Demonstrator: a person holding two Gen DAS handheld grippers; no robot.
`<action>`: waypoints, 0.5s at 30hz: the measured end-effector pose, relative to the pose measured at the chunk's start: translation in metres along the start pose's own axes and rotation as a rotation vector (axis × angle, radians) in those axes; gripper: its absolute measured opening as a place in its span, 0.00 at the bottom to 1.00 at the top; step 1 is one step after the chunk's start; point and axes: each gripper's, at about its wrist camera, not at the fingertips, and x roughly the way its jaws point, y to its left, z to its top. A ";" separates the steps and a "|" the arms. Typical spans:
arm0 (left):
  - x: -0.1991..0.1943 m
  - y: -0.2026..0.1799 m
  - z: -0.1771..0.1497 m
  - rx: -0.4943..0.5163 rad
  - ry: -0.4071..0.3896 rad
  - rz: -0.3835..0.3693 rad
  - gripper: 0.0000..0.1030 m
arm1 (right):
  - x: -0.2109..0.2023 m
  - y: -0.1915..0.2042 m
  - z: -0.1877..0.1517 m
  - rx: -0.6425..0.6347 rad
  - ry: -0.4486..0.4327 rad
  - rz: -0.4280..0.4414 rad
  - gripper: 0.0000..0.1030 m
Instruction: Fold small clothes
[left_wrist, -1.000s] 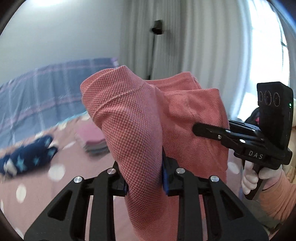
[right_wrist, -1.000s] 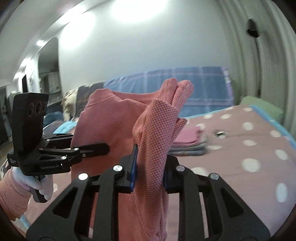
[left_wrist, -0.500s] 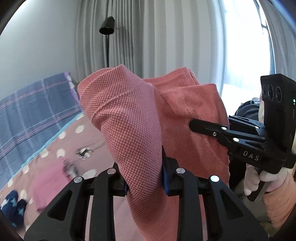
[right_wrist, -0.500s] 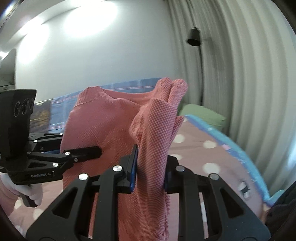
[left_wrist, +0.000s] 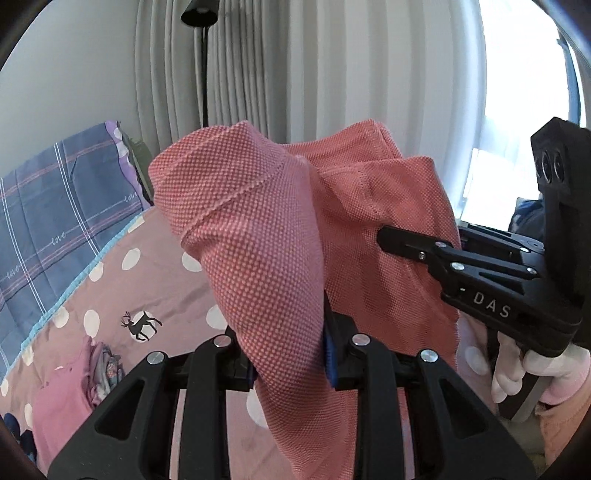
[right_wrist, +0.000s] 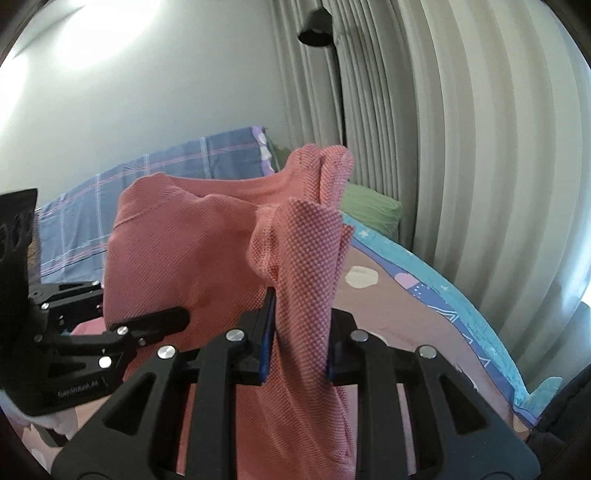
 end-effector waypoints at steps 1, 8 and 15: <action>0.008 0.004 0.001 -0.007 0.008 -0.001 0.27 | 0.008 0.000 0.001 0.004 0.006 -0.013 0.21; 0.091 0.037 -0.009 -0.019 0.190 0.179 0.45 | 0.090 -0.018 -0.020 0.107 0.149 -0.292 0.38; 0.107 0.033 -0.087 0.066 0.328 0.089 0.46 | 0.085 -0.036 -0.107 0.198 0.269 -0.210 0.38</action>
